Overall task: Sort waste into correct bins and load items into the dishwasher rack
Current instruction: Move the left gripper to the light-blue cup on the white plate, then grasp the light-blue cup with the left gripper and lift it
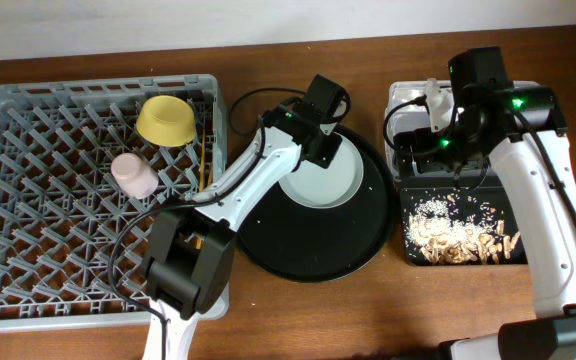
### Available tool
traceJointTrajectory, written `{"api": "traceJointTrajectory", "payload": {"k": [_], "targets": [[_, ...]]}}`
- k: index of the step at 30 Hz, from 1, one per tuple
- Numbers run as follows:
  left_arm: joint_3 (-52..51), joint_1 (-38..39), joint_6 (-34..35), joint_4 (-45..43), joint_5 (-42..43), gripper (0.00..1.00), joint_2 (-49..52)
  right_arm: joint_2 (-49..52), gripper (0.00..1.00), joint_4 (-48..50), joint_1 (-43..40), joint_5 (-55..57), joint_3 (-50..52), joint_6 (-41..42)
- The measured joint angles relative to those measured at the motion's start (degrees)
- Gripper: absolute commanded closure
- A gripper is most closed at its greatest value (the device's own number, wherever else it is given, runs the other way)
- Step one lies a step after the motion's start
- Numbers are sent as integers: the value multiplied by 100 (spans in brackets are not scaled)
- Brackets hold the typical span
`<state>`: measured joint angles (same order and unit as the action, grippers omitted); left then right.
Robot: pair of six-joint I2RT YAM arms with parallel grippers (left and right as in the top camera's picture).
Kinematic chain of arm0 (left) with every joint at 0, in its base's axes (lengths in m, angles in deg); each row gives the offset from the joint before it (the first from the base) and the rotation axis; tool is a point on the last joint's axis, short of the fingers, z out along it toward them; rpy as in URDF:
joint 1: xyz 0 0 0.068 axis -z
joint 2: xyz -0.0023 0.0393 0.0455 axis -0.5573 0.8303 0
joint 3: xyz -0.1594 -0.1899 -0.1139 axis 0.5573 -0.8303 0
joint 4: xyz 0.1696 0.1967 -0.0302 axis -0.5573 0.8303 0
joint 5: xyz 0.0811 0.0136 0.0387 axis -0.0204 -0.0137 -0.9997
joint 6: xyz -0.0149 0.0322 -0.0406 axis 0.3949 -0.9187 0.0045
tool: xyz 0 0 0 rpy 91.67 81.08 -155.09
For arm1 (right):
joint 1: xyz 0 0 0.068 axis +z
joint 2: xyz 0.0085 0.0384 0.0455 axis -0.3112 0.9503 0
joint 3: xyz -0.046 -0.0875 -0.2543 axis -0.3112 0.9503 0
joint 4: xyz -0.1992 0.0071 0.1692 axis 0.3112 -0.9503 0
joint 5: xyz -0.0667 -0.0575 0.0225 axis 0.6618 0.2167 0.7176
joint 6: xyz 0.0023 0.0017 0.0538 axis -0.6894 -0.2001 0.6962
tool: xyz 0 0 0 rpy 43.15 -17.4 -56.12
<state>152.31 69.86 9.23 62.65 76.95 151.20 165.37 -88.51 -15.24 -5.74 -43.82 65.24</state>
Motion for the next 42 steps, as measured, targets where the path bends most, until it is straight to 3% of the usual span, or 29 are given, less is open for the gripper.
{"api": "traceJointTrajectory", "payload": {"k": [9, 15, 19, 23, 31, 38, 42], "targets": [[728, 0, 0, 1300, 87, 100, -278, 0, 1, 0, 0, 0, 0, -2], [1025, -79, 4, 2234, 968, 100, -1731, 0, 1, -2, 0, 0, 0, -4], [1132, -485, -118, 2966, 2122, 100, -2518, 0, 1, -2, 0, 0, 0, -2], [1137, -1086, -538, 3506, 3589, 100, -2645, 0, 1, 24, 0, 0, 0, 0], [1121, -1958, -1961, 4308, 6577, 100, -2599, 0, 1, 636, 0, -46, 0, -4], [1121, -1967, -2264, 4319, 7180, 100, -2599, 0, 1, 203, 0, -1904, 0, -9], [1119, -1967, -2321, 4481, 7278, 100, -2599, 0, 1, -796, 7, -3462, 0, -857]]}}
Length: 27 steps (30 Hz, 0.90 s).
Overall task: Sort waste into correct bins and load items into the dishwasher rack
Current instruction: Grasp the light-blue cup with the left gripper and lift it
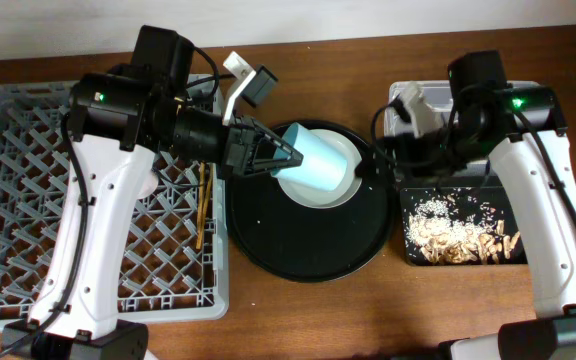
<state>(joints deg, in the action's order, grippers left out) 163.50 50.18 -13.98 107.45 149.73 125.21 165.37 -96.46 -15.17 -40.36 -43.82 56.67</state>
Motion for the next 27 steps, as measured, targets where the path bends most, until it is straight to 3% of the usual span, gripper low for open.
{"api": "traceJointTrajectory", "payload": {"k": [1, 3, 7, 19, 24, 27], "targets": [[0, 0, -2, 61, 7, 100, 0, 0, 7, -321, 4, -356, 0, -330], [0, -9, -4, 94, 24, 100, 0, 0, 7, -1128, 15, -1241, 0, -1414], [0, -122, -17, 98, 232, 100, 0, -11, 7, -1235, 85, -1963, 13, -2297], [0, -223, -127, 293, 1121, 100, 0, -28, 7, -1231, 1405, -3257, 20, -3215], [0, -387, -146, 284, 1368, 100, 0, -258, 4, -1235, 1134, -3401, 22, -3467], [0, -662, -149, 339, 1462, 100, 0, -470, 2, -1233, 483, -3401, 22, -3536]]}}
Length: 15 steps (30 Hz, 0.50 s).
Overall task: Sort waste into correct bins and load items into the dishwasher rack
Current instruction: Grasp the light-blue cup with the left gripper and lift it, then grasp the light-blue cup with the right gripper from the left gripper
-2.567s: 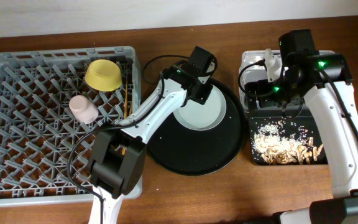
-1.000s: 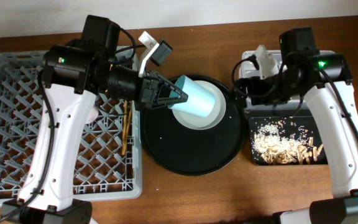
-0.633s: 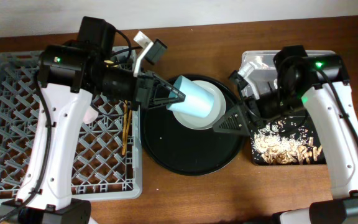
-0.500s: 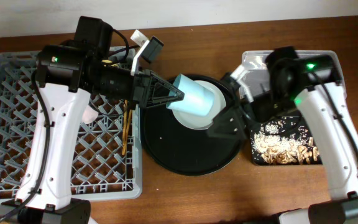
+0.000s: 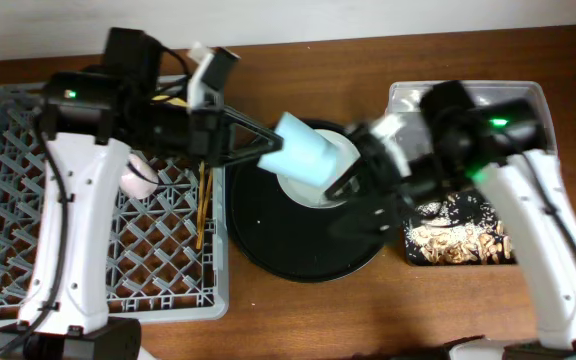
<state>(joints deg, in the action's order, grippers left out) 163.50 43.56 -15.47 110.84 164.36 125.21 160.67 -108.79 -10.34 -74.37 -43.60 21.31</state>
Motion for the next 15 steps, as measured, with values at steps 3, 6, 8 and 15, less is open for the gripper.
{"api": "traceJointTrajectory", "payload": {"k": [3, 6, 8, 15], "targets": [[0, -138, -46, 42, 175, 100, 0, -76, 0, 0, -555, 0, 0, -24], [0, -125, -142, 59, 258, 100, 0, -76, 1, 0, -765, -44, 0, -44], [0, -125, -177, 57, 313, 100, 0, -76, 1, 2, -848, -225, 0, -133], [0, -118, -393, 57, 337, 100, 0, -74, 1, 203, -815, -966, 0, -721]]}}
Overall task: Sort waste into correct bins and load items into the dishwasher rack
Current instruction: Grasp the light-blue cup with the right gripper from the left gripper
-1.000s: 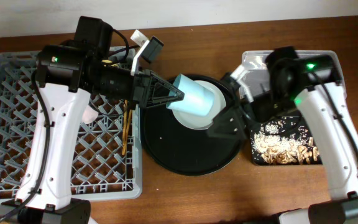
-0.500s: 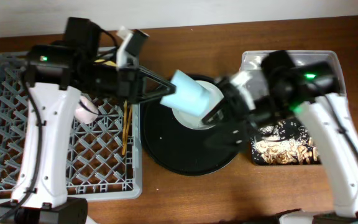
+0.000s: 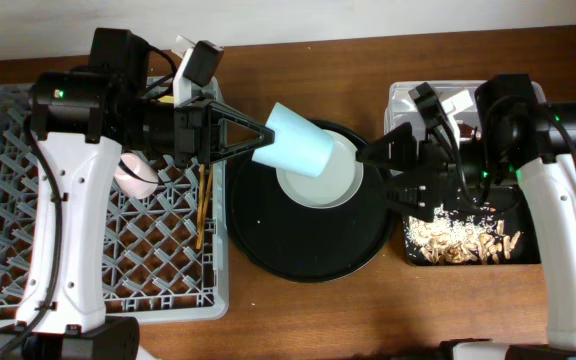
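Observation:
My left gripper is shut on a light blue cup, held tilted on its side above the left rim of a white plate. That plate lies on a round black tray. The grey dishwasher rack fills the left side and holds a pink cup and a wooden stick. My right gripper is open at the plate's right edge, fingers pointing left, with nothing between them.
At the right stands a bin with white waste in its upper compartment and a black compartment of food scraps below. My left arm crosses the rack's top right corner and hides what lies under it.
The blue cup in my left gripper has shifted slightly left. My right gripper has drawn back a little toward the plate's right rim and now shows sharply, its fingers open.
At first my left gripper was down over the plate and my right one over the upper bin compartment. Then the left was shut on the blue cup over the plate. Later the cup was held higher and the right gripper had come to the plate, where it stays.

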### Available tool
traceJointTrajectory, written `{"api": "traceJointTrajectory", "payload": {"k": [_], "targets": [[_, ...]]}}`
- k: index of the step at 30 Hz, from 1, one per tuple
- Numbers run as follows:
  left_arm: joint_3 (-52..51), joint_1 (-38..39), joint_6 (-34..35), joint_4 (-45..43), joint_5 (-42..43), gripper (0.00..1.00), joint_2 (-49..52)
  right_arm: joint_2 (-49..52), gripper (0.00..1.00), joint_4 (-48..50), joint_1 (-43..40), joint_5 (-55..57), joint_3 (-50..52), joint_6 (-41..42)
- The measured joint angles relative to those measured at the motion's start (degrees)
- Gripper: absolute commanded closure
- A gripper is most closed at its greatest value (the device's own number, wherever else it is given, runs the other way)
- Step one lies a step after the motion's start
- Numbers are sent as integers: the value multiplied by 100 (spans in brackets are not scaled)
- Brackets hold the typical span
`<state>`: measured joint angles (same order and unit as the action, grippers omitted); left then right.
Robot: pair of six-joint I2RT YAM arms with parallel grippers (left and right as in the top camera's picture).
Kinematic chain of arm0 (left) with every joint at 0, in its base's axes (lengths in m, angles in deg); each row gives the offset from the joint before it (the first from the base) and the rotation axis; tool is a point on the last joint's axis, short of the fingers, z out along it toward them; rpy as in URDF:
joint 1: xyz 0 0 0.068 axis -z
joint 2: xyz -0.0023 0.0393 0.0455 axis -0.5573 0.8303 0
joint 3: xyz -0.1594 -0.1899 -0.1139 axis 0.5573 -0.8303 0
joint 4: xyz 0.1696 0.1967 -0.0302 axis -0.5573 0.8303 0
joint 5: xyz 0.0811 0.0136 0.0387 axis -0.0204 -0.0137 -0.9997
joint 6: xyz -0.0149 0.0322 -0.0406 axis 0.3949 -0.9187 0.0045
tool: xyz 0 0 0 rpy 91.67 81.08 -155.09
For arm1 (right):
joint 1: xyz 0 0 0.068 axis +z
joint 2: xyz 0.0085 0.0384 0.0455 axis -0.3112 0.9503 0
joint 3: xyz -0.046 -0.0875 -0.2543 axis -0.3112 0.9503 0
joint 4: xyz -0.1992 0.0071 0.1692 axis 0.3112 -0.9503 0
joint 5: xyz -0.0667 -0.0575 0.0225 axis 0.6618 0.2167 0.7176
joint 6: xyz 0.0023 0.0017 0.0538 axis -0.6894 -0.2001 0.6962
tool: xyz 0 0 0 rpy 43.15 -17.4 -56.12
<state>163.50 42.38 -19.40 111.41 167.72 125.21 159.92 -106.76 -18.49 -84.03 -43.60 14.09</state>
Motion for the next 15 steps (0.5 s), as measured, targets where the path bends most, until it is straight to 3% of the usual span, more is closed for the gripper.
{"api": "traceJointTrajectory", "payload": {"k": [4, 15], "targets": [[0, 83, -146, 0, 2, 99, 0, 4, 11, 310, 341, -114, 2, -146], [0, 457, -352, -28, 22, 100, 0, 210, 11, 551, 595, -175, 2, -188]]}}
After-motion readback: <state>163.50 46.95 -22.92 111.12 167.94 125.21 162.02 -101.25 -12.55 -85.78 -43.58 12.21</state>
